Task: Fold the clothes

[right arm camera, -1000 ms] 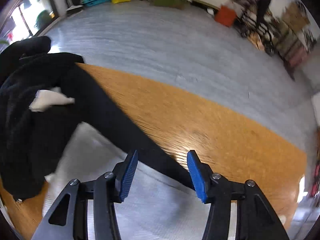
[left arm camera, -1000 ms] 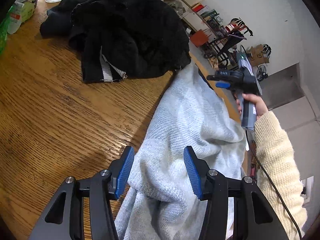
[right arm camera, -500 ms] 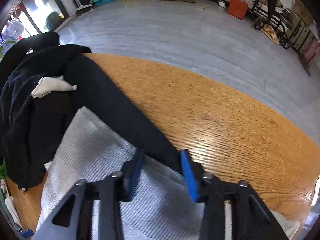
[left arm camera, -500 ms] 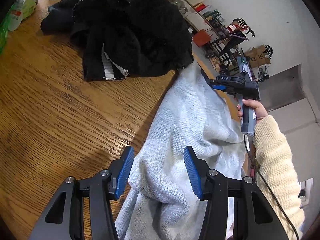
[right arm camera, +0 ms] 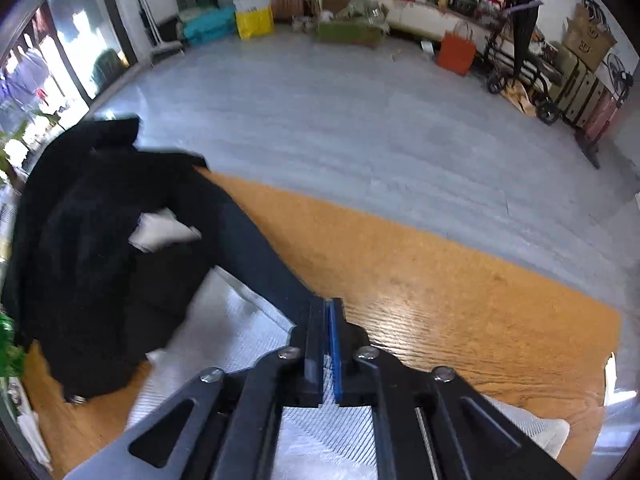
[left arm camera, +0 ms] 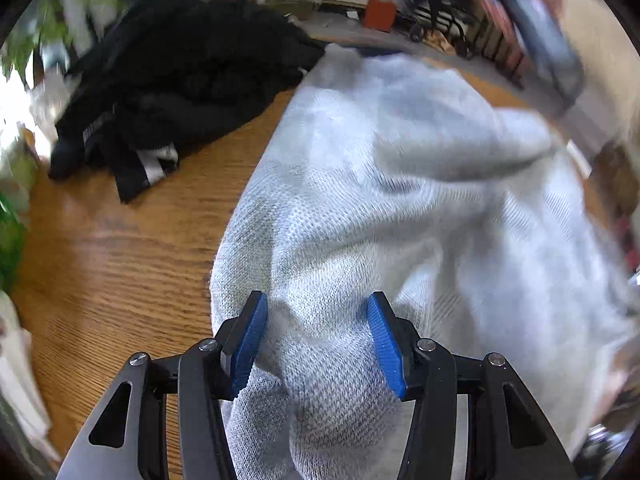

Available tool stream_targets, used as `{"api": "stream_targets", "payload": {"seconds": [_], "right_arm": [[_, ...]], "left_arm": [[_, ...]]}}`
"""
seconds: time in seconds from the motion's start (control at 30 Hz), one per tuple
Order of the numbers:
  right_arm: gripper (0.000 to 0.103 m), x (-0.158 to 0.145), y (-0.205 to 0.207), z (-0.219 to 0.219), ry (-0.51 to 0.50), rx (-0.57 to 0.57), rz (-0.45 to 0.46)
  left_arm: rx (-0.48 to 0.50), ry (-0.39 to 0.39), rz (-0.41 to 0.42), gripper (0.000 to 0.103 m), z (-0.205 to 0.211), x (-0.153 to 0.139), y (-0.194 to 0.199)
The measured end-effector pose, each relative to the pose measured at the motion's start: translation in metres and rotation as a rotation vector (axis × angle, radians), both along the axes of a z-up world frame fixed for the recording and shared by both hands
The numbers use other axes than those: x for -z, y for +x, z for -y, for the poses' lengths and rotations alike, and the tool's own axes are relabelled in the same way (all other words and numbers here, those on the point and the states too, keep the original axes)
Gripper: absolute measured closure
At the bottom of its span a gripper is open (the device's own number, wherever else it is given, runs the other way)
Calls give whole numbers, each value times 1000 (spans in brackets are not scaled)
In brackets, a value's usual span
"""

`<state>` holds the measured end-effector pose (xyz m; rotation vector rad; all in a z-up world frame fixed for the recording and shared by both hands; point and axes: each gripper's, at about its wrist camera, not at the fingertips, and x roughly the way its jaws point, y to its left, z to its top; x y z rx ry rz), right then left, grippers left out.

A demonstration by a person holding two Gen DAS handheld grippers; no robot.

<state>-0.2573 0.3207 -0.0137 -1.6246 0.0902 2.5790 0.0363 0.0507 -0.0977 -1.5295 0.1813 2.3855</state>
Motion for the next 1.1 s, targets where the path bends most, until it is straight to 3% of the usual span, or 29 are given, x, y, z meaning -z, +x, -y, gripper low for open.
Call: {"api": "stream_targets", "payload": {"seconds": [0.07, 0.2, 0.27, 0.3, 0.37, 0.43, 0.6, 0.77, 0.83, 0.9, 1.1], "right_arm": [[102, -25, -1, 10, -14, -16, -64], [101, -31, -6, 45, 172, -126, -41], [79, -7, -10, 57, 213, -153, 21], [58, 6, -12, 61, 231, -162, 50], [60, 43, -18, 51, 228, -134, 90], [59, 59, -20, 34, 184, -86, 124], [54, 75, -24, -4, 106, -39, 153], [55, 95, -13, -29, 43, -13, 170], [67, 97, -10, -33, -7, -11, 150], [87, 97, -9, -30, -27, -17, 139], [95, 83, -9, -16, -34, 18, 98]], "left_arm": [[5, -26, -20, 49, -4, 2, 3], [3, 22, -23, 53, 9, 4, 0], [-2, 55, -16, 61, 17, 3, -2], [-6, 72, -9, 65, 22, 3, -3], [-12, 110, 7, 71, 29, 2, -6], [-10, 143, 27, 76, 34, 1, -6], [9, 145, 40, 78, 30, 1, -5], [38, 138, 43, 78, 23, 0, 1], [35, 141, 45, 78, 24, -1, 1], [31, 150, 51, 78, 26, -1, 0], [16, 191, 72, 78, 30, 0, -3]]}}
